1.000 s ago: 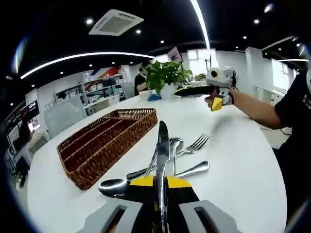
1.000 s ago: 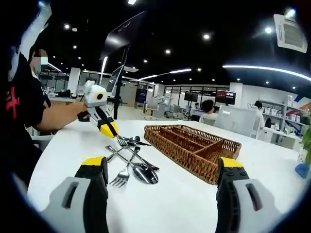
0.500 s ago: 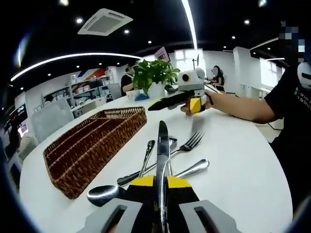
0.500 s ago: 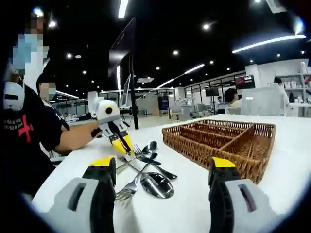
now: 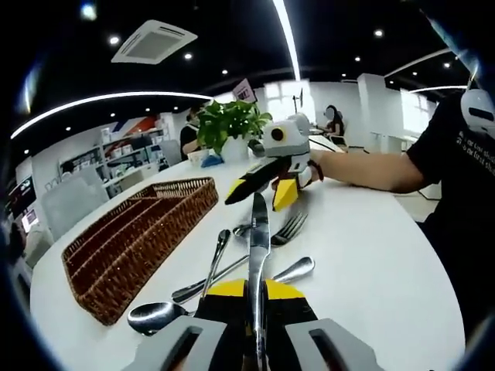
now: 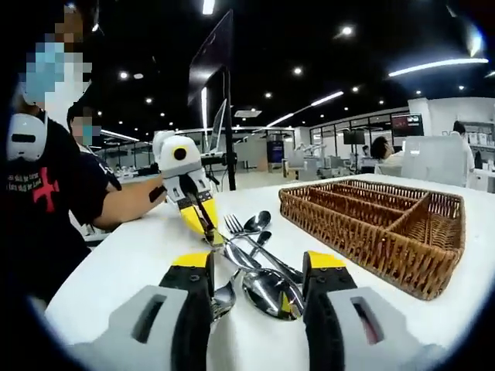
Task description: Arrange the knives, forks, and spoons in their matching storage slots by inserting each utensil handle-first until every utensil is classified and aligned in the correct compartment
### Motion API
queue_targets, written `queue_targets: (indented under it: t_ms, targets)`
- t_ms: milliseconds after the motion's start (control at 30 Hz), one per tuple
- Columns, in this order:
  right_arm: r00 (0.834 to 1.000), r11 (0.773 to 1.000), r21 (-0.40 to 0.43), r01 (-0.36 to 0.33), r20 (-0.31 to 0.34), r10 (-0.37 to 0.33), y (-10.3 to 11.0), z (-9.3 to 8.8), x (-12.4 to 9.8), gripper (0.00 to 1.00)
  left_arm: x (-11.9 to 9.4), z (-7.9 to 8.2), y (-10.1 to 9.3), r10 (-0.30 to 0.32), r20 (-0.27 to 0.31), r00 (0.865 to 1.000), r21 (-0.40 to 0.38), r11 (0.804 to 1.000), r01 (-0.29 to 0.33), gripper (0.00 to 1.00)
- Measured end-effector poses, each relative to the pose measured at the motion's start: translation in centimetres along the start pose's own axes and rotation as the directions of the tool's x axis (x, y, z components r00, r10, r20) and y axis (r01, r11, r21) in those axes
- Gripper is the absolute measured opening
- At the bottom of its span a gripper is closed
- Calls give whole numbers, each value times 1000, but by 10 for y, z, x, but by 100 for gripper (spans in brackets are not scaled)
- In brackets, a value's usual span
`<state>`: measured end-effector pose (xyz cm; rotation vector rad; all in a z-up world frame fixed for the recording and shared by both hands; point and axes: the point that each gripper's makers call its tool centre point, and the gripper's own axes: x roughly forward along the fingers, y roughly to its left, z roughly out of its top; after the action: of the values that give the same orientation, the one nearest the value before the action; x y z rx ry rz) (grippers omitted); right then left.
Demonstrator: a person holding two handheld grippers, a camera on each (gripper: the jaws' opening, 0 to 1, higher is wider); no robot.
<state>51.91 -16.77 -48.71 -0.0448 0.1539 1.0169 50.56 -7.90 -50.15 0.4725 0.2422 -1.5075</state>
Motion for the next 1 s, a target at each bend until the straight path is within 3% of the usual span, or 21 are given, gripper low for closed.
queue_targets:
  t_ms: [200, 333, 700, 1000]
  targets:
    - [999, 999, 19, -47, 11, 47, 8, 2, 2, 35, 1, 3, -2, -8, 12, 1000, 3, 1000, 8, 4]
    - [998, 997, 17, -70, -5, 70, 12, -1, 4, 26, 2, 1, -2, -9, 5, 1000, 10, 1000, 9, 4]
    - [996, 995, 43, -89, 15, 88, 17, 2, 5, 26, 5, 0, -4, -22, 11, 1000, 6, 1000, 22, 5]
    - [991, 989, 57, -134, 13, 133, 28, 1, 4, 19, 8, -5, -8, -45, 2, 999, 4, 999, 45, 5]
